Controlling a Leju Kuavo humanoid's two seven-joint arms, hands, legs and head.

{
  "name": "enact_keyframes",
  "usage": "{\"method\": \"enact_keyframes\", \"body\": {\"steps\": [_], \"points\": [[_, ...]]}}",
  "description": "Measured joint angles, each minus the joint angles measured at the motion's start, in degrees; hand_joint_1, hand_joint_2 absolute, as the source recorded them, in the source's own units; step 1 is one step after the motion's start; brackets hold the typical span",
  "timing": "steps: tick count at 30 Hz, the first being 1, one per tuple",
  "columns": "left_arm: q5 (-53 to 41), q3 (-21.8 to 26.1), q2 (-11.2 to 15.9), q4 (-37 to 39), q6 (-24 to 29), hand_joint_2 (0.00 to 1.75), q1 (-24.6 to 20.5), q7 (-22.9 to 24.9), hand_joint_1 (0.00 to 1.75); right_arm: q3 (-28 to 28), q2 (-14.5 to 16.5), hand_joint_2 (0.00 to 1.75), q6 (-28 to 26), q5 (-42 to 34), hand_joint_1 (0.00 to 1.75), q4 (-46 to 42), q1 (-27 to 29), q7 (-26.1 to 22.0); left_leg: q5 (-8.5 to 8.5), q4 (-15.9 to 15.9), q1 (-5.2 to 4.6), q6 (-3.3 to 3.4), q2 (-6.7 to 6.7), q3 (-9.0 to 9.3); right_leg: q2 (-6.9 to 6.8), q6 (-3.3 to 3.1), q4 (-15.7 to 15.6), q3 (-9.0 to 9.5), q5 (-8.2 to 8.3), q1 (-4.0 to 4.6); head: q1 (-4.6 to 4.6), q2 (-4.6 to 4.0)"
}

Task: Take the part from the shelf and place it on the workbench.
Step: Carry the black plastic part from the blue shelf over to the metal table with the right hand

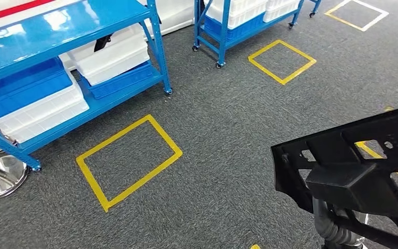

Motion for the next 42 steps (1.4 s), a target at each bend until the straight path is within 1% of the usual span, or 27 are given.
{"method": "enact_keyframes", "body": {"steps": [1, 3, 5, 6, 7, 8, 10, 12, 14, 15, 17, 18, 20, 21, 23, 25, 27, 29, 30, 31, 32, 34, 36, 38, 39, 40, 42], "points": [[0.0, 0.0, 0.0, 0.0, 0.0, 1.75, 0.0, 0.0, 0.0, 0.0, 0.0, 1.75, 0.0, 0.0, 1.75, 0.0, 0.2, 0.0, 1.87, -2.4, 0.05, 0.07, -0.26, 1.1, 0.87, 0.04, 0.2, -0.06, -0.02, -0.01, 0.0, 0.0], [0.0, -0.1, 0.0, 0.0, 0.0, 1.75, 0.0, 0.1, 0.0, -0.1, 0.1, 1.75, -0.1, 0.0, 1.75, 0.0, 0.3, 0.0, 5.68, -9.9, 0.28, 0.33, -2.5, 4.39, 2.46, 0.34, 0.8, -0.27, -0.15, 0.05, -0.03, 0.0], [0.0, -0.3, 0.1, 0.0, 0.0, 1.75, 0.0, 0.1, 0.0, -0.3, 0.1, 1.75, -0.1, 0.0, 1.75, 0.0, 0.4, 0.0, 6.86, -14.2, 0.39, 0.57, -4.63, 6.15, 3.86, 1.01, 1.3, -0.84, -0.06, -0.01, 0.0, -0.01], [-0.1, -0.5, 0.1, 0.0, -0.1, 1.75, -0.1, 0.1, 0.0, -0.4, 0.1, 1.75, -0.2, 0.0, 1.75, 0.0, 0.5, 0.0, 6.67, -14.7, 0.32, 0.7, -4.75, 6.25, 4.52, 1.44, 1.3, -1.15, 0.12, -0.07, 0.0, -0.01], [-0.1, -0.7, 0.0, 0.0, -0.1, 1.75, -0.2, 0.1, 0.0, -0.5, 0.2, 1.75, -0.2, 0.0, 1.75, 0.0, 0.6, 0.0, 6.79, -14.9, 0.26, 0.92, -4.17, 6.32, 5.22, 1.87, 1.2, -1.42, 0.37, -0.22, 0.01, -0.01], [-0.1, -0.8, 0.0, 0.0, -0.2, 1.75, -0.2, 0.1, 0.0, -0.5, 0.2, 1.75, -0.2, 0.0, 1.75, -0.1, 0.8, 0.0, 7.05, -15.2, 0.28, 1.28, -3.44, 6.39, 5.11, 2.17, 1.3, -1.62, 0.43, -0.33, 0.02, -0.01], [-0.1, -0.9, -0.1, 0.0, -0.4, 1.75, -0.3, 0.1, 0.0, -0.7, 0.3, 1.75, -0.2, 0.0, 1.75, -0.1, 0.9, 0.0, 7.56, -15.9, 0.38, 2.03, -1.85, 6.61, 2.15, 2.64, 3.4, -2.77, -1.01, -0.17, 0.2, 0.0], [-0.2, -0.9, -0.1, 0.0, -0.4, 1.75, -0.1, 0.1, 0.0, -0.9, 0.3, 1.75, -0.2, 0.2, 1.75, -0.2, 0.9, 0.0, 7.74, -16.2, 0.28, 2.39, -0.22, 6.61, -1.39, 3.02, 9.4, -5.63, -4.48, -0.19, 0.37, 0.0], [-0.2, -0.9, 0.0, 0.1, -0.5, 1.75, 0.0, 0.1, 0.0, -1.0, 0.3, 1.75, -0.2, 0.3, 1.75, -0.2, 1.0, 0.0, 7.69, -16.2, 0.15, 2.44, 1.48, 6.51, -2.15, 3.45, 15.2, -8.37, -6.71, -0.58, 0.38, 0.0], [-0.3, -0.9, 0.0, 0.1, -0.5, 1.75, 0.0, 0.1, 0.0, -1.1, 0.3, 1.75, -0.2, 0.4, 1.75, -0.2, 1.0, 0.0, 7.63, -16.2, 0.12, 2.38, 2.3, 6.51, -2.33, 3.6, 15.8, -8.56, -6.45, -0.74, 0.37, 0.0], [-0.5, -0.9, 0.0, 0.0, -0.6, 1.75, -0.1, 0.1, 0.0, -1.2, 0.3, 1.75, -0.2, 0.5, 1.75, -0.2, 1.0, 0.0, 7.41, -16.2, 0.13, 2.1, 3.8, 6.73, -3.42, 3.67, 10.9, -5.59, -3.4, -0.89, 0.39, 0.0], [-0.6, -0.9, 0.0, 0.0, -0.6, 1.75, -0.1, 0.1, 0.0, -1.2, 0.3, 1.75, -0.2, 0.6, 1.75, -0.2, 1.0, 0.0, 7.23, -16.2, 0.06, 1.86, 4.47, 6.91, -4.94, 3.58, 6.9, -3.34, -2.04, -0.72, 0.4, 0.0], [-0.7, -0.9, -0.1, 0.0, -0.6, 1.75, -0.2, 0.1, 0.0, -1.2, 0.3, 1.75, -0.2, 0.6, 1.75, -0.2, 0.9, 0.0, 6.81, -16.1, -0.22, 1.28, 5.68, 7.26, -7.0, 3.01, 1.6, -0.48, -0.7, -0.17, 0.29, 0.0], [-0.7, -0.9, -0.1, 0.0, -0.6, 1.75, -0.2, 0.1, 0.0, -1.2, 0.3, 1.75, -0.2, 0.6, 1.75, -0.3, 0.9, 0.0, 6.65, -16.1, -0.34, 0.99, 6.25, 7.41, -7.2, 2.7, 0.9, -0.23, -0.85, 0.13, 0.21, 0.0], [-0.7, -0.9, -0.1, 0.0, -0.8, 1.75, -0.3, 0.0, 0.0, -1.3, 0.3, 1.75, -0.2, 0.6, 1.75, -0.3, 1.1, -0.1, 6.35, -16.2, -0.29, 0.39, 7.25, 7.75, -5.67, 2.0, 0.7, -0.35, -0.66, 0.23, 0.11, 0.0], [-0.7, -0.9, -0.1, 0.0, -1.1, 1.75, -0.5, -0.2, 0.0, -1.3, 0.4, 1.75, -0.2, 0.6, 1.75, -0.4, 1.2, -0.1, 4.89, -14.5, -0.02, -0.19, 5.29, 7.37, -4.29, 1.27, 0.2, -0.2, -0.39, 0.03, 0.01, 0.0], [-0.7, -1.0, -0.1, 0.0, -1.3, 1.75, -0.4, -0.3, 0.0, -1.3, 0.5, 1.75, -0.2, 0.6, 1.75, -0.5, 1.1, -0.2, 1.45, -8.4, 0.18, -0.43, 1.66, 4.72, -3.06, 0.65, 0.0, -0.13, -0.24, -0.05, -0.17, 0.0], [-0.7, -1.0, -0.1, 0.0, -1.5, 1.75, -0.2, -0.4, 0.0, -1.3, 0.6, 1.75, -0.3, 0.6, 1.75, -0.4, 1.1, -0.2, -1.29, -1.1, 0.21, -0.47, 0.23, 1.15, -1.5, 0.34, 0.1, -0.18, -0.23, 0.09, -0.25, -0.01], [-0.8, -1.0, -0.1, 0.0, -1.6, 1.75, -0.1, -0.5, 0.0, -1.4, 0.6, 1.75, -0.3, 0.6, 1.75, -0.4, 1.2, -0.2, -1.19, 0.4, 0.22, -0.46, 0.07, 0.25, -0.61, 0.31, 0.2, -0.17, -0.24, 0.15, -0.23, -0.01], [-0.8, -1.1, -0.1, 0.0, -1.6, 1.75, -0.1, -0.5, 0.0, -1.4, 0.7, 1.75, -0.3, 0.6, 1.75, -0.4, 1.2, -0.2, 0.1, -0.4, 0.23, -0.39, -0.06, 0.33, 0.34, 0.33, 0.3, -0.15, -0.25, 0.17, -0.25, -0.01], [-0.8, -1.1, -0.1, 0.0, -1.6, 1.75, 0.0, -0.5, 0.0, -1.4, 0.7, 1.75, -0.3, 0.6, 1.75, -0.4, 1.3, -0.2, 2.34, -3.3, 0.25, -0.26, -0.52, 1.39, 1.26, 0.37, 0.5, -0.12, -0.28, 0.16, -0.26, -0.01], [-0.8, -1.1, 0.0, 0.1, -1.6, 1.75, 0.0, -0.6, 0.0, -1.4, 0.7, 1.75, -0.3, 0.6, 1.75, -0.4, 1.3, -0.2, 6.3, -10.7, 0.42, 0.13, -3.45, 4.04, 2.9, 0.61, 0.8, -0.3, -0.37, 0.15, -0.25, 0.0], [-0.8, -1.2, 0.1, 0.1, -1.6, 1.75, 0.0, -0.6, 0.0, -1.6, 0.8, 1.75, -0.4, 0.6, 1.75, -0.4, 1.4, -0.3, 7.29, -14.3, 0.47, 0.53, -5.87, 5.29, 4.28, 1.26, 1.1, -0.95, -0.22, -0.04, -0.22, 0.0], [-0.8, -1.3, 0.0, 0.2, -1.6, 1.75, -0.2, -0.6, 0.0, -1.8, 0.8, 1.75, -0.4, 0.7, 1.75, -0.4, 1.6, -0.3, 7.31, -14.9, 0.37, 1.08, -5.15, 5.48, 5.81, 2.19, 1.0, -1.53, 0.21, -0.3, -0.23, 0.0], [-0.8, -1.4, -0.1, 0.2, -1.6, 1.75, -0.2, -0.6, 0.0, -1.9, 0.8, 1.75, -0.4, 0.7, 1.75, -0.4, 1.8, -0.3, 7.54, -15.3, 0.4, 1.47, -4.32, 5.63, 5.66, 2.52, 1.1, -1.72, 0.18, -0.3, -0.22, 0.0], [-0.8, -1.5, -0.1, 0.2, -1.6, 1.75, -0.2, -0.6, 0.0, -2.1, 0.8, 1.75, -0.4, 0.8, 1.75, -0.4, 1.9, -0.3, 7.82, -15.8, 0.49, 1.87, -3.44, 5.83, 4.52, 2.78, 2.0, -2.2, -0.42, -0.19, -0.11, 0.0], [-0.8, -1.6, -0.2, 0.2, -1.6, 1.75, -0.2, -0.7, 0.0, -2.4, 0.9, 1.75, -0.3, 1.1, 1.75, -0.4, 1.8, -0.2, 8.15, -16.4, 0.45, 2.46, -1.59, 6.12, 0.63, 3.12, 6.9, -4.6, -3.35, -0.08, 0.13, 0.0]]}}
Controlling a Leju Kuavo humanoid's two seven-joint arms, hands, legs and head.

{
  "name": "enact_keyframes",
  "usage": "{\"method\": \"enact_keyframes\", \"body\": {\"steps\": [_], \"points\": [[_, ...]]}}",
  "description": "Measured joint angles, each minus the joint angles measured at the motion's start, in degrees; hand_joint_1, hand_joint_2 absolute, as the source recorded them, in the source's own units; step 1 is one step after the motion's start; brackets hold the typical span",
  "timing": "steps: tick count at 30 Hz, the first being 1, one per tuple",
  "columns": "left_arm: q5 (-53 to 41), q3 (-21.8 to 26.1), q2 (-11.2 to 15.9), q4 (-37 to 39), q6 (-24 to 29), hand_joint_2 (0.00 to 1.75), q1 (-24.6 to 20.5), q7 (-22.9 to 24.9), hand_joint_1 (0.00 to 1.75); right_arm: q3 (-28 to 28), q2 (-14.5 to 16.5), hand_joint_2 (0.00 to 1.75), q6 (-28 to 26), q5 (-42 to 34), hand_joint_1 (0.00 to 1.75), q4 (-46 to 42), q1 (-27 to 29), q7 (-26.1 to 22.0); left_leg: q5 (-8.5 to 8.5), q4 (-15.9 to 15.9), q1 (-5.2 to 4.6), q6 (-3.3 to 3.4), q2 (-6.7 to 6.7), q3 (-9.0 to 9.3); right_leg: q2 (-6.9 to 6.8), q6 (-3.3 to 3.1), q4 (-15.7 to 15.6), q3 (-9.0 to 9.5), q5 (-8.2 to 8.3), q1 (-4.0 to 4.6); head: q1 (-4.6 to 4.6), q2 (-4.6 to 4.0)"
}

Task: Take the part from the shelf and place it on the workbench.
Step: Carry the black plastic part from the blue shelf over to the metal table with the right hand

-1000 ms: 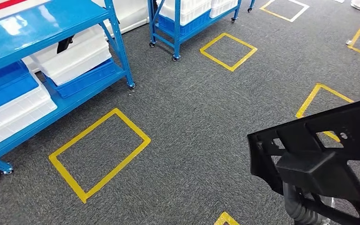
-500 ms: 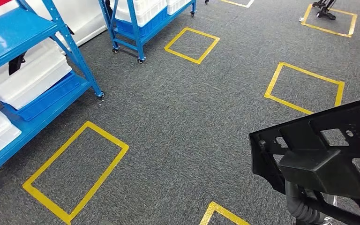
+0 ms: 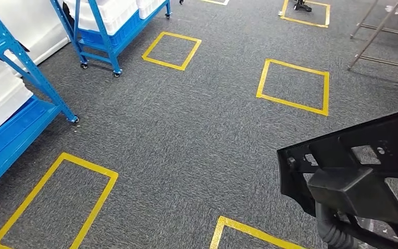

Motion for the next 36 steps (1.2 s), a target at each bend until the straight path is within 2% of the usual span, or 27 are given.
{"method": "enact_keyframes", "body": {"steps": [1, 2, 3, 4, 5, 7, 9, 10, 12, 14, 16, 17, 18, 19, 20, 21, 22, 23, 25, 27, 28, 30, 31, 33, 34, 35, 36], "points": [[0.0, -0.1, 0.0, 0.0, 0.0, 1.75, 0.1, 0.0, 0.0, -0.1, 0.0, 1.75, 0.0, 0.1, 1.75, 0.0, 0.0, 0.0, 0.01, -0.1, -0.13, 0.14, 0.88, 0.0, -1.54, 0.18, 3.6, -1.77, -1.78, -0.07, 0.11, 0.0], [0.0, -0.1, 0.1, 0.0, 0.0, 1.75, 0.1, 0.0, 0.0, -0.3, 0.0, 1.75, 0.0, 0.1, 1.75, 0.0, 0.0, 0.0, -0.04, -0.1, -0.25, 0.19, 1.77, -0.03, -2.29, 0.34, 6.7, -3.32, -2.97, -0.23, 0.13, 0.0], [0.0, -0.2, 0.1, 0.0, 0.0, 1.75, 0.1, 0.0, 0.0, -0.3, 0.0, 1.75, 0.0, 0.2, 1.75, 0.0, 0.2, 0.1, -0.11, -0.1, -0.32, 0.16, 2.64, -0.03, -2.72, 0.47, 8.4, -4.15, -3.27, -0.4, 0.14, 0.0], [0.0, -0.2, 0.1, 0.0, 0.0, 1.75, 0.1, 0.0, 0.0, -0.4, 0.0, 1.75, 0.0, 0.2, 1.75, 0.0, 0.2, 0.1, -0.21, -0.1, -0.34, 0.1, 3.48, 0.0, -3.04, 0.58, 8.2, -3.94, -2.58, -0.53, 0.14, 0.0], [-0.1, -0.3, 0.1, 0.0, 0.0, 1.75, 0.1, 0.0, 0.0, -0.4, 0.0, 1.75, 0.0, 0.2, 1.75, 0.1, 0.3, 0.1, -0.33, 0.0, -0.34, -0.01, 4.25, 0.09, -3.47, 0.63, 6.0, -2.61, -1.09, -0.64, 0.15, 0.0], [-0.2, -0.5, 0.0, 0.0, 0.0, 1.75, 0.0, -0.1, 0.0, -0.6, 0.0, 1.75, 0.1, 0.3, 1.75, 0.1, 0.3, 0.1, -0.72, 0.0, -0.5, -0.5, 5.6, 0.47, -6.2, 0.43, -1.6, 1.9, 1.91, -0.43, 0.16, 0.0], [-0.3, -0.6, 0.0, 0.0, 0.1, 1.75, -0.1, -0.1, 0.0, -0.8, 0.0, 1.75, 0.2, 0.3, 1.75, 0.0, 0.2, 0.1, -1.18, 0.1, -0.7, -1.17, 6.77, 0.91, -8.14, -0.17, -6.1, 4.46, 2.8, 0.11, 0.07, 0.0], [-0.3, -0.6, 0.0, 0.0, 0.2, 1.75, -0.1, -0.1, 0.0, -0.8, 0.0, 1.75, 0.2, 0.3, 1.75, 0.0, 0.2, 0.1, -1.35, 0.1, -0.76, -1.49, 7.35, 1.1, -7.96, -0.52, -6.4, 4.5, 2.59, 0.41, 0.01, 0.0], [-0.3, -0.7, 0.0, 0.0, 0.3, 1.75, -0.3, 0.1, 0.0, -1.1, 0.1, 1.75, 0.2, 0.4, 1.75, 0.0, 0.4, 0.2, -1.78, 0.2, -0.6, -2.14, 8.08, 1.55, -6.44, -1.21, -6.7, 4.5, 2.76, 0.4, -0.04, 0.0], [-0.3, -0.7, 0.0, 0.0, 0.7, 1.75, -0.5, 0.5, 0.0, -1.3, 0.2, 1.75, 0.2, 0.6, 1.75, -0.1, 0.4, 0.2, -3.61, 2.6, -0.37, -2.65, 5.85, 0.83, -5.13, -1.95, -7.3, 4.75, 3.07, 0.14, -0.19, -0.01], [-0.2, -0.7, 0.0, 0.0, 1.1, 1.75, -0.4, 1.2, 0.0, -1.3, 0.3, 1.75, 0.2, 0.7, 1.75, -0.2, 0.3, 0.3, -7.08, 9.4, -0.23, -2.78, 2.69, -2.2, -3.86, -2.48, -7.5, 4.85, 3.21, 0.06, -0.42, -0.01], [-0.1, -0.8, 0.0, 0.0, 1.3, 1.75, -0.3, 1.6, 0.0, -1.3, 0.4, 1.75, 0.2, 0.7, 1.75, -0.2, 0.3, 0.4, -8.59, 13.2, -0.23, -2.77, 2.03, -4.11, -3.12, -2.61, -7.4, 4.83, 3.2, 0.15, -0.5, 0.0], [0.0, -0.8, 0.0, 0.0, 1.5, 1.75, -0.2, 2.1, 0.0, -1.4, 0.4, 1.75, 0.2, 0.8, 1.75, -0.2, 0.3, 0.4, -9.23, 15.9, -0.22, -2.73, 1.76, -5.57, -2.27, -2.69, -7.4, 4.85, 3.18, 0.24, -0.53, 0.0], [0.0, -0.8, 0.0, 0.0, 1.8, 1.75, -0.1, 2.6, 0.0, -1.4, 0.5, 1.75, 0.2, 0.8, 1.75, -0.2, 0.4, 0.5, -8.69, 16.6, -0.22, -2.64, 1.63, -6.2, -1.33, -2.73, -7.3, 4.89, 3.14, 0.31, -0.52, 0.0], [0.0, -0.8, 0.0, 0.0, 2.0, 1.75, -0.1, 3.2, 0.0, -1.4, 0.5, 1.75, 0.2, 0.9, 1.75, -0.2, 0.4, 0.6, -7.07, 15.1, -0.22, -2.5, 1.46, -5.86, -0.39, -2.7, -7.2, 4.96, 3.09, 0.34, -0.54, 0.0], [0.1, -0.8, 0.1, 0.0, 2.4, 1.75, -0.1, 3.9, 0.0, -1.4, 0.6, 1.75, 0.1, 0.9, 1.75, -0.2, 0.4, 0.6, -4.69, 11.9, -0.22, -2.32, 0.93, -4.71, 0.52, -2.63, -7.0, 5.02, 3.01, 0.32, -0.54, 0.0], [0.1, -0.8, 0.2, 0.1, 2.7, 1.75, 0.0, 4.4, 0.0, -1.4, 0.6, 1.75, 0.1, 0.9, 1.75, -0.2, 0.5, 0.6, -2.62, 8.1, -0.2, -2.08, -0.42, -3.3, 1.34, -2.5, -6.8, 5.0, 2.9, 0.29, -0.53, 0.0], [0.1, -0.9, 0.3, 0.1, 3.1, 1.75, 0.0, 4.9, 0.0, -1.5, 0.7, 1.75, 0.0, 0.9, 1.75, -0.2, 0.5, 0.6, -1.3, 4.8, -0.12, -1.88, -1.83, -2.09, 2.09, -2.3, -6.5, 4.84, 2.78, 0.29, -0.5, 0.0], [0.2, -1.0, 0.4, 0.2, 4.2, 1.75, -0.1, 5.4, 0.0, -1.7, 0.8, 1.75, -0.1, 1.0, 1.75, -0.3, 0.6, 0.6, -0.72, 1.8, -0.19, -1.51, -3.63, -0.97, 3.34, -1.65, -6.2, 4.3, 2.8, 0.09, -0.47, 0.0], [0.5, -1.0, 0.4, 0.2, 5.2, 1.75, -0.3, 5.4, 0.0, -1.9, 0.8, 1.75, -0.3, 1.2, 1.75, -0.5, 1.1, 0.6, -0.62, 1.3, -0.28, -0.96, -2.66, -0.8, 4.3, -0.87, -6.2, 3.91, 3.02, -0.14, -0.5, 0.0], [0.7, -1.1, 0.4, 0.2, 5.3, 1.75, -0.4, 5.4, 0.0, -2.0, 0.8, 1.75, -0.4, 1.3, 1.75, -0.6, 1.3, 0.6, -0.42, 1.0, -0.23, -0.56, -1.97, -0.65, 3.71, -0.58, -6.0, 3.69, 2.82, -0.14, -0.45, 0.0], [0.9, -1.1, 0.5, 0.2, 5.3, 1.75, -0.4, 5.4, 0.0, -2.2, 0.8, 1.75, -0.4, 1.4, 1.75, -0.9, 1.6, 0.5, 0.01, 0.2, -0.07, 0.24, -0.45, -0.39, 0.71, -0.11, -2.8, 2.09, 0.73, -0.03, -0.28, -0.01], [0.9, -1.1, 0.6, 0.2, 5.3, 1.75, -0.3, 5.4, 0.0, -2.3, 0.8, 1.75, -0.4, 1.4, 1.75, -0.9, 1.6, 0.5, 0.05, 0.1, -0.14, 0.43, 0.32, -0.33, -1.04, 0.1, 0.3, 0.57, -1.01, -0.05, -0.19, -0.01], [0.9, -1.1, 0.8, 0.2, 5.2, 1.75, -0.1, 5.4, 0.0, -2.3, 0.9, 1.75, -0.4, 1.5, 1.75, -0.9, 1.6, 0.4, -0.07, 0.0, -0.25, 0.56, 1.95, -0.35, -2.49, 0.55, 7.2, -2.91, -4.03, -0.29, -0.15, 0.0], [0.9, -1.1, 0.8, 0.2, 5.1, 1.75, 0.0, 5.4, 0.0, -2.3, 0.9, 1.75, -0.4, 1.5, 1.75, -0.9, 1.7, 0.4, -0.17, 0.1, -0.27, 0.52, 2.74, -0.32, -2.77, 0.73, 8.9, -3.77, -4.24, -0.42, -0.14, 0.0], [0.9, -1.1, 0.8, 0.2, 4.9, 1.75, 0.0, 5.4, 0.0, -2.3, 0.9, 1.75, -0.4, 1.5, 1.75, -0.9, 1.7, 0.4, -0.31, 0.1, -0.27, 0.44, 3.52, -0.23, -3.05, 0.86, 8.6, -3.6, -3.43, -0.53, -0.13, 0.0], [0.9, -1.1, 0.7, 0.2, 4.8, 1.75, -0.1, 5.3, 0.0, -2.3, 0.9, 1.75, -0.4, 1.5, 1.75, -0.9, 1.8, 0.4, -0.5, 0.1, -0.26, 0.29, 4.27, -0.03, -3.51, 0.91, 6.1, -2.2, -1.69, -0.61, -0.12, 0.0]]}}
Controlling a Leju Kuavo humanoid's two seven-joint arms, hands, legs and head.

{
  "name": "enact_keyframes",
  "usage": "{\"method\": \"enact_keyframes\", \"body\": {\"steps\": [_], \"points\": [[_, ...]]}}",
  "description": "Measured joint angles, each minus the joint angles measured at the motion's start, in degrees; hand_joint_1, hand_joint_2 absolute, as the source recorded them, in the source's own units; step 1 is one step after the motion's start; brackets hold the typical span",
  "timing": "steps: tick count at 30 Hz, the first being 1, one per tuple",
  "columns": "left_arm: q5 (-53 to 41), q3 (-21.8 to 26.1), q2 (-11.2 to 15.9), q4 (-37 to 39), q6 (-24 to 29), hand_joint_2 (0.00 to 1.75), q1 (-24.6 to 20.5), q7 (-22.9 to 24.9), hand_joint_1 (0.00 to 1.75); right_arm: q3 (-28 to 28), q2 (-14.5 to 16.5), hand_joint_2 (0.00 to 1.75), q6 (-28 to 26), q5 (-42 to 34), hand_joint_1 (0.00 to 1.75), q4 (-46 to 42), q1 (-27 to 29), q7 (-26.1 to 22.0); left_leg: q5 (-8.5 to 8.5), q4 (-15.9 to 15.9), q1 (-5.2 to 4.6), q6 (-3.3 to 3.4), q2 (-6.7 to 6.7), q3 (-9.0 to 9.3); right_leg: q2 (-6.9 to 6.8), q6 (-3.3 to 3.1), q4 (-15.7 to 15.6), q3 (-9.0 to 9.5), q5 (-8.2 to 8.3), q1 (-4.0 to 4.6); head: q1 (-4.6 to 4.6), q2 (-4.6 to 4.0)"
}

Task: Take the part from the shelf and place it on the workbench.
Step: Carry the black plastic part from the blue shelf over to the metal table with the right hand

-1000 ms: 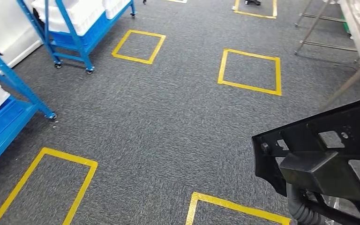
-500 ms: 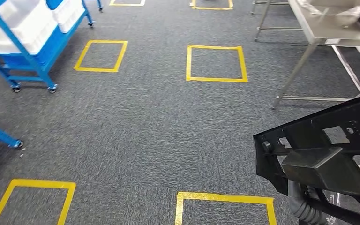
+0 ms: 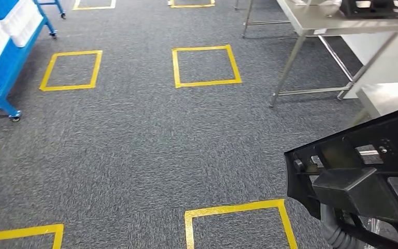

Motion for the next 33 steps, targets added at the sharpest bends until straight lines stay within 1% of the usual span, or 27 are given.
{"method": "enact_keyframes", "body": {"steps": [2, 3, 4, 5, 6, 7, 8, 9, 11, 12, 13, 14, 15, 16, 18, 19, 20, 22, 23, 24, 26, 27, 28, 29, 30, 31, 33], "points": [[0.0, 0.0, -0.1, 0.0, -0.2, 1.75, 0.0, -0.1, 0.0, 0.0, 0.0, 1.75, 0.0, 0.0, 1.75, 0.0, -0.1, 0.0, -0.51, 0.0, -0.14, -0.5, 1.3, 0.58, -2.58, -0.24, -7.9, 4.44, 3.44, 0.26, 0.02, 0.0], [0.0, 0.0, -0.1, 0.0, -0.3, 1.75, 0.0, -0.1, 0.0, 0.0, 0.0, 1.75, 0.0, 0.0, 1.75, 0.0, -0.1, 0.0, -0.77, 0.1, -0.27, -0.82, 1.84, 0.83, -3.67, -0.54, -10.9, 6.04, 4.3, 0.51, 0.0, 0.0], [0.0, 0.0, -0.1, 0.0, -0.4, 1.75, 0.0, -0.2, 0.0, 0.0, 0.0, 1.75, 0.0, 0.0, 1.75, 0.0, -0.1, 0.0, -1.0, 0.1, -0.41, -1.13, 2.38, 1.06, -4.35, -0.85, -12.3, 6.78, 4.46, 0.79, -0.03, 0.0], [0.0, -0.1, -0.1, 0.0, -0.5, 1.75, -0.1, -0.2, 0.0, -0.1, 0.0, 1.75, 0.0, 0.0, 1.75, 0.0, -0.1, 0.0, -1.17, 0.1, -0.5, -1.42, 2.95, 1.23, -4.17, -1.16, -12.6, 6.81, 4.25, 1.06, -0.07, 0.0], [-0.1, -0.1, -0.1, 0.0, -0.6, 1.75, -0.2, -0.2, 0.0, -0.1, 0.0, 1.75, 0.0, 0.0, 1.75, 0.0, 0.0, 0.0, -1.31, 0.0, -0.5, -1.71, 3.58, 1.47, -3.41, -1.52, -12.7, 6.74, 4.29, 1.07, -0.12, 0.0], [-0.1, -0.1, -0.1, 0.0, -0.7, 1.75, -0.4, -0.2, 0.0, -0.2, 0.0, 1.75, 0.0, 0.0, 1.75, 0.0, 0.1, 0.0, -1.6, 0.1, -0.4, -2.04, 3.64, 1.65, -2.76, -1.85, -12.9, 6.81, 4.34, 0.99, -0.15, 0.0], [-0.1, -0.1, -0.1, 0.0, -0.8, 1.75, -0.5, -0.1, 0.0, -0.3, 0.0, 1.75, 0.0, 0.0, 1.75, 0.0, 0.1, 0.0, -2.2, 0.8, -0.27, -2.34, 2.77, 1.54, -2.1, -2.19, -13.1, 6.95, 4.41, 0.87, -0.19, 0.0], [-0.1, -0.2, -0.1, 0.0, -0.9, 1.75, -0.5, -0.1, 0.0, -0.3, 0.0, 1.75, 0.1, 0.0, 1.75, 0.0, 0.0, 0.0, -3.35, 2.5, -0.14, -2.6, 1.32, 0.87, -1.47, -2.57, -13.3, 7.13, 4.49, 0.71, -0.26, 0.0], [-0.1, -0.3, -0.1, 0.0, -1.0, 1.75, -0.4, -0.1, 0.0, -0.3, 0.1, 1.75, 0.2, 0.0, 1.75, 0.0, -0.1, 0.0, -6.82, 9.6, 0.06, -2.84, -1.82, -2.51, -0.18, -3.12, -13.4, 7.31, 4.49, 0.65, -0.4, 0.0], [0.0, -0.4, -0.1, 0.0, -1.1, 1.75, -0.3, -0.1, 0.0, -0.3, 0.1, 1.75, 0.2, 0.0, 1.75, 0.0, -0.1, 0.0, -8.29, 13.6, 0.08, -2.88, -2.4, -4.6, 0.57, -3.3, -13.3, 7.33, 4.45, 0.72, -0.45, -0.01], [0.0, -0.5, -0.1, 0.0, -1.1, 1.75, -0.3, -0.1, 0.0, -0.3, 0.1, 1.75, 0.2, 0.0, 1.75, 0.0, -0.1, 0.0, -8.8, 16.4, 0.08, -2.88, -2.6, -6.2, 1.42, -3.36, -13.3, 7.36, 4.41, 0.79, -0.45, -0.01], [0.0, -0.6, 0.0, 0.0, -1.1, 1.75, -0.2, -0.1, 0.0, -0.3, 0.2, 1.75, 0.2, 0.0, 1.75, 0.0, 0.0, 0.0, -8.13, 17.0, 0.08, -2.83, -2.66, -6.88, 2.32, -3.38, -13.1, 7.41, 4.37, 0.84, -0.46, -0.01], [0.0, -0.6, 0.0, 0.0, -1.1, 1.75, -0.1, -0.1, 0.0, -0.3, 0.2, 1.75, 0.2, 0.0, 1.75, 0.0, 0.0, 0.0, -6.39, 15.5, 0.08, -2.72, -2.8, -6.55, 3.22, -3.35, -13.0, 7.48, 4.29, 0.84, -0.47, -0.01], [0.0, -0.6, 0.0, 0.0, -1.1, 1.75, -0.1, -0.1, 0.0, -0.3, 0.2, 1.75, 0.2, 0.0, 1.75, 0.0, 0.0, 0.0, -3.86, 12.0, 0.1, -2.56, -3.51, -5.3, 4.11, -3.25, -12.8, 7.55, 4.17, 0.81, -0.48, 0.0], [0.0, -0.6, 0.1, 0.0, -1.1, 1.75, 0.0, 0.0, 0.0, -0.3, 0.3, 1.75, 0.2, 0.0, 1.75, 0.0, -0.1, 0.1, -0.64, 5.0, 0.27, -2.16, -6.61, -2.56, 5.62, -2.87, -12.3, 7.37, 3.92, 0.76, -0.45, 0.0], [0.0, -0.7, 0.1, 0.0, -1.1, 1.75, 0.0, 0.0, 0.0, -0.3, 0.3, 1.75, 0.2, 0.0, 1.75, 0.0, -0.1, 0.1, -0.06, 2.9, 0.29, -2.0, -7.93, -1.77, 6.29, -2.53, -12.2, 7.12, 3.92, 0.65, -0.45, 0.0], [0.0, -0.7, 0.2, 0.0, -1.2, 1.75, 0.0, 0.0, 0.0, -0.3, 0.3, 1.75, 0.2, 0.0, 1.75, 0.0, -0.1, 0.1, -0.26, 2.2, 0.25, -1.81, -8.54, -1.52, 6.95, -2.15, -12.1, 6.83, 4.02, 0.53, -0.45, 0.0], [0.0, -0.7, 0.1, 0.0, -1.4, 1.75, -0.2, -0.2, 0.0, -0.3, 0.4, 1.75, 0.2, 0.1, 1.75, 0.0, 0.0, 0.1, -0.01, 1.7, 0.22, -1.25, -7.36, -1.32, 8.21, -1.32, -12.2, 6.46, 4.31, 0.26, -0.45, 0.0], [0.0, -0.8, 0.0, 0.0, -1.6, 1.75, -0.2, -0.3, 0.0, -0.3, 0.4, 1.75, 0.2, 0.2, 1.75, 0.0, 0.1, 0.1, 0.21, 1.3, 0.3, -0.84, -6.56, -1.1, 7.59, -1.0, -11.9, 6.25, 4.05, 0.33, -0.39, -0.01], [0.0, -0.8, -0.1, 0.0, -1.7, 1.75, -0.2, -0.4, 0.0, -0.4, 0.4, 1.75, 0.2, 0.3, 1.75, 0.0, 0.1, 0.1, 0.45, 0.8, 0.41, -0.41, -5.68, -0.91, 6.23, -0.72, -10.7, 5.64, 3.23, 0.42, -0.18, -0.01], [0.0, -0.8, -0.1, 0.0, -1.8, 1.75, -0.2, -0.6, 0.0, -0.4, 0.4, 1.75, 0.2, 0.5, 1.75, 0.0, -0.1, 0.1, 0.68, 0.3, 0.33, 0.13, -4.01, -0.74, 2.39, -0.26, -5.1, 2.88, 0.06, 0.54, 0.21, -0.01], [0.0, -0.8, -0.1, 0.0, -1.8, 1.75, -0.1, -0.6, 0.0, -0.4, 0.4, 1.75, 0.1, 0.6, 1.75, 0.1, -0.2, 0.1, 0.65, 0.2, 0.25, 0.25, -3.17, -0.77, 1.36, -0.06, -1.6, 1.07, -1.57, 0.44, 0.35, 0.0], [0.0, -0.8, -0.1, 0.0, -1.8, 1.75, -0.1, -0.6, 0.0, -0.4, 0.4, 1.75, 0.0, 0.8, 1.75, 0.1, -0.2, 0.1, 0.58, 0.2, 0.19, 0.25, -2.35, -0.8, 0.85, 0.12, 1.2, -0.33, -2.52, 0.31, 0.37, -0.01], [0.0, -0.8, -0.1, 0.0, -1.8, 1.75, 0.0, -0.6, 0.0, -0.4, 0.5, 1.75, -0.1, 1.1, 1.75, 0.2, -0.2, 0.1, 0.47, 0.3, 0.16, 0.22, -1.51, -0.78, 0.55, 0.27, 2.3, -0.85, -2.45, 0.2, 0.39, -0.01], [0.0, -0.9, -0.1, 0.0, -1.8, 1.75, 0.0, -0.6, 0.0, -0.4, 0.5, 1.75, -0.3, 1.5, 1.75, 0.2, -0.2, 0.2, 0.36, 0.3, 0.16, 0.14, -0.7, -0.69, 0.24, 0.35, 1.3, -0.2, -1.32, 0.11, 0.38, -0.01], [0.0, -0.9, -0.2, 0.0, -1.8, 1.75, -0.1, -0.5, 0.0, -0.4, 0.5, 1.75, -0.5, 1.9, 1.75, 0.2, -0.2, 0.2, 0.22, 0.3, 0.16, 0.0, 0.04, -0.55, -0.29, 0.35, -1.8, 1.52, 0.5, 0.06, 0.4, -0.01], [0.0, -0.9, -0.2, 0.0, -1.8, 1.75, -0.2, -0.4, 0.0, -0.4, 0.5, 1.75, -1.2, 3.3, 1.75, 0.2, -0.2, 0.4, -0.16, 0.4, 0.0, -0.48, 1.27, -0.12, -2.74, -0.09, -9.4, 5.84, 3.5, 0.38, 0.4, -0.01]]}}
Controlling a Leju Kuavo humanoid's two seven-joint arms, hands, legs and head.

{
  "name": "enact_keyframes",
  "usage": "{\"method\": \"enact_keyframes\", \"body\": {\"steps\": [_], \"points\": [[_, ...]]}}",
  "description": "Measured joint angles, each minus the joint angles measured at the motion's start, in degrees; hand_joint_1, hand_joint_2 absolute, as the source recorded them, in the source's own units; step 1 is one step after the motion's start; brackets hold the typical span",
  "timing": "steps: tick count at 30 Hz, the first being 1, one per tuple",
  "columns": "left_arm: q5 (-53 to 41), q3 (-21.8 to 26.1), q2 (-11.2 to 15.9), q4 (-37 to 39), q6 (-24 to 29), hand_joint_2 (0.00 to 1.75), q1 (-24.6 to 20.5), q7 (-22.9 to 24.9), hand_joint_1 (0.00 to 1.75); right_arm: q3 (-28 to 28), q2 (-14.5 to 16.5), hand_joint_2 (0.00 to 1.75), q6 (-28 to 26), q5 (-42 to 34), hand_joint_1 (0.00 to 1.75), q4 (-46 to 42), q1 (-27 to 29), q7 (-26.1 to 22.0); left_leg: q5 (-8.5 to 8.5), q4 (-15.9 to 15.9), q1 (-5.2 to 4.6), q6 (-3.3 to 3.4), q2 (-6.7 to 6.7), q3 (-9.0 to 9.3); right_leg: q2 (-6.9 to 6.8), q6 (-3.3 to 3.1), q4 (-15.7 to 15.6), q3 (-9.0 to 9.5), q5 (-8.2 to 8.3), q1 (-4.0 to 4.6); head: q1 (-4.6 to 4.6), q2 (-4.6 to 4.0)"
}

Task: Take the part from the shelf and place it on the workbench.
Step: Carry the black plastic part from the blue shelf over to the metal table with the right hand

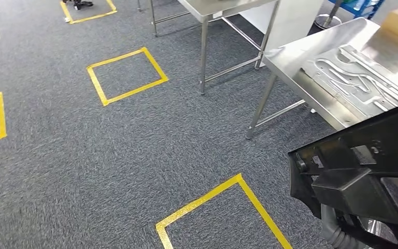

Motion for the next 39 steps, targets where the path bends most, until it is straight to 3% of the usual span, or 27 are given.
{"method": "enact_keyframes", "body": {"steps": [2, 4, 5, 7, 9, 10, 11, 12, 13, 15, 17, 18, 19, 20, 21, 22, 24, 26, 27, 29, 31, 33, 34, 35, 36, 37, 39], "points": [[0.0, 0.0, 0.0, 0.0, 0.0, 1.75, -0.1, 0.1, 0.0, 0.0, 0.0, 1.75, -0.9, 1.5, 1.75, 0.0, -0.1, 0.2, -0.37, 0.1, -0.24, -0.62, 1.04, 0.35, -1.4, -0.73, -3.6, 1.86, 0.64, 0.55, -0.09, -0.01], [0.0, 0.0, 0.0, 0.0, 0.0, 1.75, -0.2, 0.2, 0.0, 0.0, 0.0, 1.75, -1.7, 2.6, 1.75, 0.0, -0.1, 0.5, -0.65, 0.0, -0.34, -1.2, 2.03, 0.74, -0.29, -1.4, -3.8, 1.8, 0.62, 0.64, -0.18, 0.0], [0.0, 0.0, 0.0, 0.0, 0.0, 1.75, -0.3, 0.3, 0.0, 0.0, 0.0, 1.75, -2.0, 2.9, 1.75, 0.0, -0.1, 0.6, -0.99, 0.2, -0.26, -1.5, 1.65, 0.87, 0.33, -1.68, -4.1, 1.91, 0.72, 0.49, -0.19, -0.01], [0.0, -0.1, 0.0, 0.0, 0.0, 1.75, -0.4, 0.3, 0.0, 0.0, 0.0, 1.75, -2.4, 3.4, 1.75, 0.1, -0.4, 0.9, -3.14, 3.4, -0.07, -1.96, -0.97, -0.25, 1.54, -2.33, -4.5, 2.23, 0.95, 0.09, -0.33, 0.0], [0.0, -0.1, 0.0, 0.0, 0.0, 1.75, -0.3, 0.3, 0.0, 0.0, 0.0, 1.75, -2.9, 3.8, 1.75, 0.3, -0.7, 1.0, -6.76, 10.7, 0.08, -2.13, -3.44, -3.75, 2.78, -2.69, -4.5, 2.26, 0.96, 0.05, -0.49, 0.0], [0.0, -0.1, 0.0, 0.0, -0.1, 1.75, -0.2, 0.4, 0.0, 0.0, 0.0, 1.75, -3.2, 4.2, 1.75, 0.4, -0.8, 1.2, -7.97, 14.4, 0.1, -2.18, -3.8, -5.66, 3.55, -2.77, -4.5, 2.27, 0.94, 0.07, -0.52, 0.0], [0.0, -0.1, 0.0, 0.0, -0.1, 1.75, -0.1, 0.4, 0.0, 0.0, 0.0, 1.75, -3.6, 5.0, 1.75, 0.6, -0.8, 1.3, -8.07, 16.4, 0.1, -2.19, -3.91, -6.92, 4.4, -2.8, -4.4, 2.3, 0.91, 0.09, -0.52, 0.01], [0.0, -0.1, 0.0, 0.0, -0.1, 1.75, 0.0, 0.4, 0.0, 0.0, 0.0, 1.75, -4.2, 5.9, 1.75, 0.7, -0.8, 1.4, -6.94, 16.3, 0.11, -2.15, -3.98, -7.18, 5.31, -2.79, -4.3, 2.37, 0.85, 0.09, -0.53, 0.01], [0.0, -0.2, 0.0, 0.0, -0.1, 1.75, 0.0, 0.5, 0.0, 0.0, 0.0, 1.75, -4.9, 7.1, 1.75, 0.8, -0.8, 1.6, -4.83, 14.0, 0.15, -2.06, -4.27, -6.5, 6.24, -2.72, -4.2, 2.47, 0.76, 0.06, -0.54, 0.01], [0.0, -0.2, 0.1, 0.0, -0.2, 1.75, 0.1, 0.6, 0.0, 0.0, 0.0, 1.75, -6.4, 9.8, 1.75, 1.0, -0.8, 2.2, -0.62, 6.6, 0.35, -1.77, -6.72, -3.73, 7.84, -2.33, -3.7, 2.5, 0.46, 0.04, -0.55, 0.01], [0.0, -0.3, 0.2, 0.0, -0.2, 1.75, 0.1, 0.6, 0.0, -0.1, 0.0, 1.75, -8.1, 13.1, 1.75, 1.3, -1.0, 3.4, 0.66, 2.3, 0.53, -1.43, -9.14, -2.12, 9.22, -1.65, -3.2, 1.98, 0.34, -0.01, -0.5, 0.01], [0.0, -0.4, 0.2, 0.0, -0.2, 1.75, 0.0, 0.7, 0.0, -0.1, 0.0, 1.75, -9.3, 15.4, 1.75, 1.5, -1.1, 4.4, 0.41, 2.0, 0.46, -1.16, -9.4, -1.98, 9.91, -1.23, -3.2, 1.66, 0.42, -0.1, -0.49, 0.01], [0.0, -0.6, 0.1, 0.0, -0.2, 1.75, -0.1, 0.7, 0.0, -0.3, -0.1, 1.75, -10.6, 18.5, 1.75, 1.7, -1.1, 5.8, 0.51, 1.8, 0.44, -0.8, -8.78, -1.87, 10.64, -0.81, -3.2, 1.43, 0.59, -0.25, -0.48, 0.01], [0.0, -0.8, 0.0, 0.0, -0.2, 1.75, -0.2, 0.7, 0.0, -0.6, -0.2, 1.75, -12.2, 22.4, 1.75, 2.0, -1.2, 7.5, 0.66, 1.5, 0.42, -0.37, -8.04, -1.77, 10.6, -0.47, -3.2, 1.3, 0.6, -0.35, -0.48, 0.01], [-0.1, -1.0, 0.0, 0.0, -0.2, 1.75, -0.3, 0.8, 0.0, -1.1, -0.4, 1.75, -13.9, 26.9, 1.75, 2.4, -1.3, 9.5, 0.83, 1.2, 0.45, 0.11, -7.27, -1.64, 9.45, -0.16, -2.6, 0.94, 0.18, -0.3, -0.34, 0.01], [-0.1, -1.2, -0.1, 0.0, -0.2, 1.75, -0.3, 0.9, 0.0, -1.7, -0.7, 1.75, -15.3, 31.9, 1.75, 2.8, -1.6, 11.9, 0.99, 0.9, 0.53, 0.51, -6.46, -1.54, 7.78, 0.06, -0.9, 0.12, -0.81, -0.19, -0.16, 0.01], [-0.2, -1.6, -0.1, 0.0, -0.3, 1.75, -0.3, 1.1, 0.0, -3.2, -1.4, 1.75, -16.9, 41.9, 1.75, 4.4, -2.6, 17.1, 1.02, 0.7, 0.39, 0.99, -4.77, -1.53, 4.23, 0.45, 5.4, -3.1, -4.07, -0.09, 0.14, 0.01], [-0.2, -2.0, -0.1, 0.0, -0.4, 1.75, -0.2, 1.5, 0.0, -4.8, -2.5, 1.75, -17.0, 50.1, 1.75, 6.7, -3.7, 22.2, 0.92, 0.7, 0.2, 1.18, -3.09, -1.58, 3.37, 0.74, 10.8, -5.91, -5.79, -0.24, 0.16, 0.01], [-0.3, -2.3, -0.1, 0.0, -0.4, 1.75, -0.3, 1.7, 0.0, -5.6, -3.2, 1.75, -16.8, 53.3, 1.75, 8.0, -4.3, 24.3, 0.87, 0.7, 0.12, 1.22, -2.32, -1.57, 3.21, 0.79, 10.9, -5.97, -5.13, -0.29, 0.17, 0.01], [-0.5, -2.8, -0.1, 0.0, -0.6, 1.75, -0.5, 2.0, 0.0, -7.6, -4.7, 1.75, -16.3, 58.0, 1.75, 10.7, -5.8, 27.7, 0.75, 0.7, -0.04, 1.2, -0.9, -1.42, 2.31, 0.51, 5.4, -2.98, -1.58, -0.21, 0.19, 0.01], [-0.7, -3.1, -0.1, 0.0, -0.8, 1.75, -0.8, 2.3, 0.0, -9.6, -6.1, 1.75, -15.9, 60.7, 1.75, 13.1, -7.5, 29.7, 0.55, 0.8, -0.32, 0.97, 0.31, -1.23, -0.22, -0.32, -1.6, 0.66, 0.82, 0.41, 0.16, 0.01], [-0.8, -3.3, -0.2, 0.0, -0.9, 1.75, -0.9, 2.5, 0.0, -10.7, -7.2, 1.75, -15.7, 61.9, 1.75, 14.9, -8.8, 30.6, 0.34, 0.8, -0.54, 0.51, 1.45, -1.08, -1.26, -1.02, -4.1, 1.69, 1.03, 0.99, 0.14, 0.01], [-0.8, -3.4, -0.2, 0.0, -0.9, 1.75, -1.0, 2.6, 0.0, -11.0, -7.5, 1.75, -15.7, 62.2, 1.75, 15.7, -9.1, 30.8, 0.24, 0.7, -0.58, 0.23, 2.09, -0.93, -0.52, -1.22, -4.1, 1.57, 1.14, 1.07, 0.13, 0.01], [-0.8, -3.5, -0.2, 0.0, -1.0, 1.75, -1.1, 2.6, 0.0, -11.2, -7.7, 1.75, -15.8, 62.4, 1.75, 16.3, -9.2, 31.0, 0.03, 0.9, -0.53, -0.11, 2.16, -0.83, 0.17, -1.45, -4.3, 1.65, 1.28, 0.85, 0.14, 0.01], [-0.8, -3.6, -0.2, 0.0, -1.0, 1.75, -1.2, 2.6, 0.0, -11.3, -7.7, 1.75, -15.8, 62.6, 1.75, 16.8, -9.2, 31.2, -0.44, 1.5, -0.45, -0.46, 1.37, -0.9, 0.82, -1.68, -4.6, 1.77, 1.45, 0.61, 0.09, 0.01], [-0.8, -3.7, -0.2, 0.0, -1.0, 1.75, -1.2, 2.6, 0.0, -11.3, -7.8, 1.75, -15.9, 62.8, 1.75, 17.2, -9.2, 31.2, -1.39, 2.9, -0.39, -0.74, -0.01, -1.41, 1.42, -1.95, -4.8, 1.91, 1.62, 0.34, -0.01, 0.0], [-0.8, -3.9, -0.2, 0.0, -1.1, 1.75, -1.2, 2.6, 0.0, -11.3, -7.8, 1.75, -16.0, 63.1, 1.75, 17.9, -9.4, 31.3, -4.7, 9.1, -0.22, -1.13, -3.11, -4.25, 2.61, -2.26, -5.0, 2.0, 1.76, 0.01, -0.26, 0.0]]}}
